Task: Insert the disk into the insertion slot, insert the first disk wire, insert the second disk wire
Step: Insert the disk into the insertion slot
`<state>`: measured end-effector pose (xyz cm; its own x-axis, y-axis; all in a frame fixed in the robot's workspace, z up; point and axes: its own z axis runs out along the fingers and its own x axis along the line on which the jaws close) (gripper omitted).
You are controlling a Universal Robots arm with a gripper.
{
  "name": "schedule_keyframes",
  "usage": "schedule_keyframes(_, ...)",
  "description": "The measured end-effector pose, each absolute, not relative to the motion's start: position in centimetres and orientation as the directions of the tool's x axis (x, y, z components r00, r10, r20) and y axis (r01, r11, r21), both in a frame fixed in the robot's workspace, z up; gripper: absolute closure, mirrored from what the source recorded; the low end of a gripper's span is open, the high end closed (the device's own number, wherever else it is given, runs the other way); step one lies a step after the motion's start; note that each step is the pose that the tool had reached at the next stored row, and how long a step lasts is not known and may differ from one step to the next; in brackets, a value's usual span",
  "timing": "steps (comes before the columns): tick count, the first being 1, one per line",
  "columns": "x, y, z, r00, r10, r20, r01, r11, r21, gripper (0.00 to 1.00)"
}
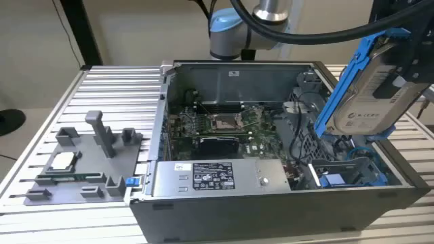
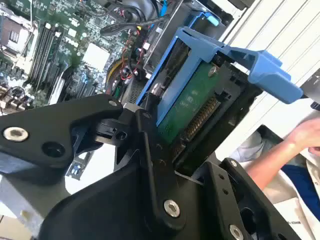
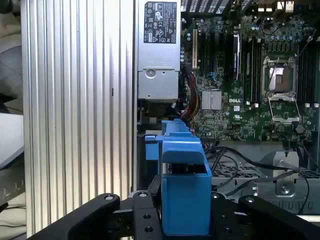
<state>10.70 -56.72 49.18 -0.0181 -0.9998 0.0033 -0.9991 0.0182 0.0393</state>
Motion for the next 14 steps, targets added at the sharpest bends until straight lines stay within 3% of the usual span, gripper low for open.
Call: schedule_keyframes(14, 10.70, -56.72, 48.78, -0.018, -1.000, 0.004, -0.999, 0.018, 0.039, 1.00)
